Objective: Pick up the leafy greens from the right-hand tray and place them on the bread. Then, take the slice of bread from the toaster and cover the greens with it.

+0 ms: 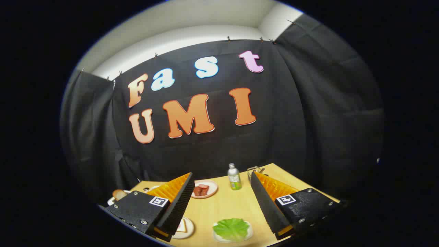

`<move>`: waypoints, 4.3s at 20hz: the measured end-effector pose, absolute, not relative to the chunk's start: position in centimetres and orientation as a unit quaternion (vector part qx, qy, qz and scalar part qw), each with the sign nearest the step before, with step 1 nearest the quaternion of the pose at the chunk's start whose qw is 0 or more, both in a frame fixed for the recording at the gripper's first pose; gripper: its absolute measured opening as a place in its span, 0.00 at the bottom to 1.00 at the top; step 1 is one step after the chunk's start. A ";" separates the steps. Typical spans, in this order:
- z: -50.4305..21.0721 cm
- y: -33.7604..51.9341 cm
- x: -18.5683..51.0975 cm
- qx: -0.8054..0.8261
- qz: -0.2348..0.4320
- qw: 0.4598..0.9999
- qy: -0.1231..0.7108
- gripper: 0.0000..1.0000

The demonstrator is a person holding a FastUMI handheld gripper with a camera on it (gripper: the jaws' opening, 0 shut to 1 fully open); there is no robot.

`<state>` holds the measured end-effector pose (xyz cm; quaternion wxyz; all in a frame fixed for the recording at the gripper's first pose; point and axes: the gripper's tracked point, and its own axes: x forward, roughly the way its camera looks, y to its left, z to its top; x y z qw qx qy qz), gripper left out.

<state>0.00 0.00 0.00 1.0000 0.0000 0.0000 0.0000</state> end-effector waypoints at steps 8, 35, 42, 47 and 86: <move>-2.9 0.5 -1.5 -0.074 -0.056 0.994 0.052 0.98; -27.0 -6.0 3.5 -0.197 -0.045 0.912 0.356 0.99; -30.3 -6.4 4.4 -0.209 -0.041 0.886 0.412 0.99; -32.3 -6.8 4.2 -0.211 -0.038 0.868 0.448 0.79; -25.7 6.2 3.3 -0.186 0.048 0.887 0.421 0.01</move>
